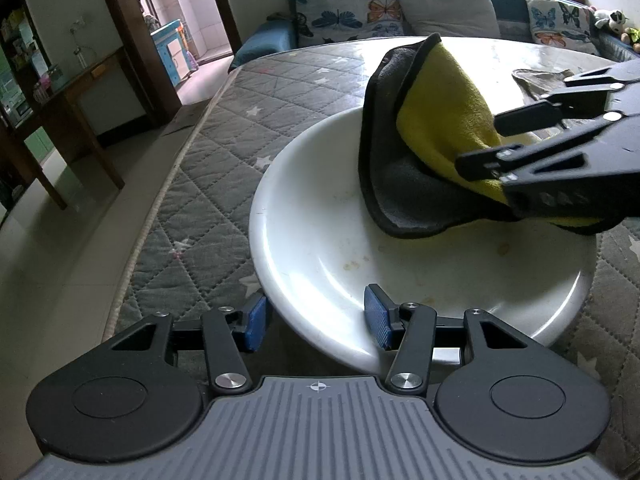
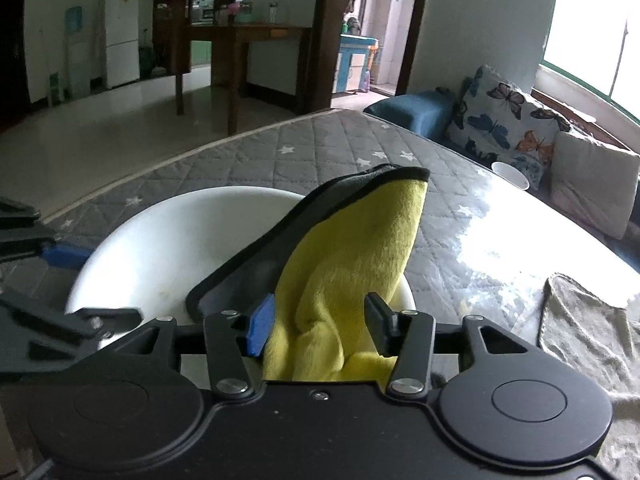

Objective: Clean bowl
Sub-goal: 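Press the cloth into the bowl and scrub with the right tool while the left tool holds the rim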

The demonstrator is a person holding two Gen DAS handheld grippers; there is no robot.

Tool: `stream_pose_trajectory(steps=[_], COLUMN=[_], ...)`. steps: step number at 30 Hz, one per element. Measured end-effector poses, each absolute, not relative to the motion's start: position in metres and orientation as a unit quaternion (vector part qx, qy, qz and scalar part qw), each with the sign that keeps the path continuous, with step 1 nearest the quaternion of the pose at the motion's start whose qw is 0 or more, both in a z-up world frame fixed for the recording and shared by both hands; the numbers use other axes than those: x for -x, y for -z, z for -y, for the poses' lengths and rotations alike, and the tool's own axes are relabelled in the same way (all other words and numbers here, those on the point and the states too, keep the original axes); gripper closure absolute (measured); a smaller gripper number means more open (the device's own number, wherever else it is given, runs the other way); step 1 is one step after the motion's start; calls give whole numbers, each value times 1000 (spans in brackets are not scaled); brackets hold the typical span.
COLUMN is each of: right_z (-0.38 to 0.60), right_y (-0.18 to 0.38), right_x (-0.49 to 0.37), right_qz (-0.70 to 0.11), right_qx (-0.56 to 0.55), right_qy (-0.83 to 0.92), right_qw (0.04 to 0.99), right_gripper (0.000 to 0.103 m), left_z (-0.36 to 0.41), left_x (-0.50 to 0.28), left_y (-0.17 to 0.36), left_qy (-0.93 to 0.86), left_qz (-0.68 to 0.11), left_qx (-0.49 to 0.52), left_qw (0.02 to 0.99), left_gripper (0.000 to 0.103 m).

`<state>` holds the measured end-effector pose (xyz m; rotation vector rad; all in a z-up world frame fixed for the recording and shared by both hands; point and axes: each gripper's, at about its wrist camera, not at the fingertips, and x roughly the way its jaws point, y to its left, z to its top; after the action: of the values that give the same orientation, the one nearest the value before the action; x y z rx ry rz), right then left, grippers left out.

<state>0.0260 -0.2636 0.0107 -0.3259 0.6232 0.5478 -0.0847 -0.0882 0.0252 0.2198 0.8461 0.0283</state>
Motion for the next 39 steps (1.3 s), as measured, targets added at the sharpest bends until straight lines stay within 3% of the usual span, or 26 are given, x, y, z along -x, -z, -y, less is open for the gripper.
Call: stream_pose_trajectory(steps=[8, 27, 39], right_z=[261, 268, 268], right_y=[3, 5, 4], right_x=[-34, 0, 9], right_qz=[-313, -334, -334], right_qx=[169, 186, 188], right_qy=[-256, -267, -273], right_qw=[899, 885, 882], right_gripper=[71, 72, 72], left_z=[91, 82, 72], left_x=[91, 86, 84], left_y=[-28, -30, -33], left_qy=[-12, -8, 5], left_qz=[-410, -408, -405], left_qx=[-107, -106, -108], left_qw=[906, 907, 908], left_gripper=[50, 50, 60])
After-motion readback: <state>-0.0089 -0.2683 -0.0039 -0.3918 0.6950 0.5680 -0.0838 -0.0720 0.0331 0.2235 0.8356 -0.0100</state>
